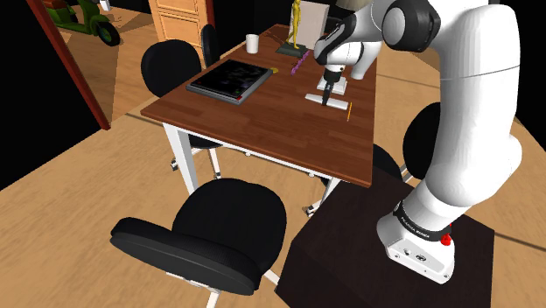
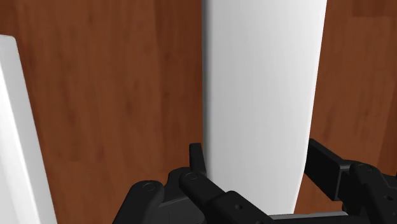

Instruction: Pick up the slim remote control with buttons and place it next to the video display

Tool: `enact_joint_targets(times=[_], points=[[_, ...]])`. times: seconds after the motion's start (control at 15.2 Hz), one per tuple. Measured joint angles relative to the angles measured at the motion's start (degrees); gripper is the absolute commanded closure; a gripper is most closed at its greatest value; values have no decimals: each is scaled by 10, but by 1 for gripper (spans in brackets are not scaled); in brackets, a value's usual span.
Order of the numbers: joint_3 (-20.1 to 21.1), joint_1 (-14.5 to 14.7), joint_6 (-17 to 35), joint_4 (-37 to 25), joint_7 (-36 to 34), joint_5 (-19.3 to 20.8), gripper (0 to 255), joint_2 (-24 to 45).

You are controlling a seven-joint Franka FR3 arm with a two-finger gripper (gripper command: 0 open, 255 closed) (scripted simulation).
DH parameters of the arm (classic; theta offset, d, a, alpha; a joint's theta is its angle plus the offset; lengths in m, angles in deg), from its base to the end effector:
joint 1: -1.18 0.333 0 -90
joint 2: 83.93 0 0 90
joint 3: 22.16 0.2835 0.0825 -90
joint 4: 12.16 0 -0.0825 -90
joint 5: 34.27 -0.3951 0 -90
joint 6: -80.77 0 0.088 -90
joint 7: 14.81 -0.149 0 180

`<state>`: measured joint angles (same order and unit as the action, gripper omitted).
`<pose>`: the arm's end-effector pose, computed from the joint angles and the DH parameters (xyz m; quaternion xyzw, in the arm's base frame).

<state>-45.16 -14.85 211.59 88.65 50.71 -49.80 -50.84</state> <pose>0.5208 -0.3945 0.1834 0.9853 0.1706 -0.0032 0.0045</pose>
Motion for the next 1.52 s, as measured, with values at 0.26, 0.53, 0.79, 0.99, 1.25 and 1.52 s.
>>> enact_joint_targets(times=[0.26,0.53,0.79,0.99,1.25,1.52], points=[[-6,5,-21,-4,-6,9,255,-18],[-12,9,-43,-9,-11,18,255,-36],[-17,12,-67,-20,-16,25,255,-50],[-20,14,-85,-26,-20,32,255,-63],[-16,36,-91,-26,-48,39,255,-71],[-5,70,-93,-32,-96,43,255,-68]])
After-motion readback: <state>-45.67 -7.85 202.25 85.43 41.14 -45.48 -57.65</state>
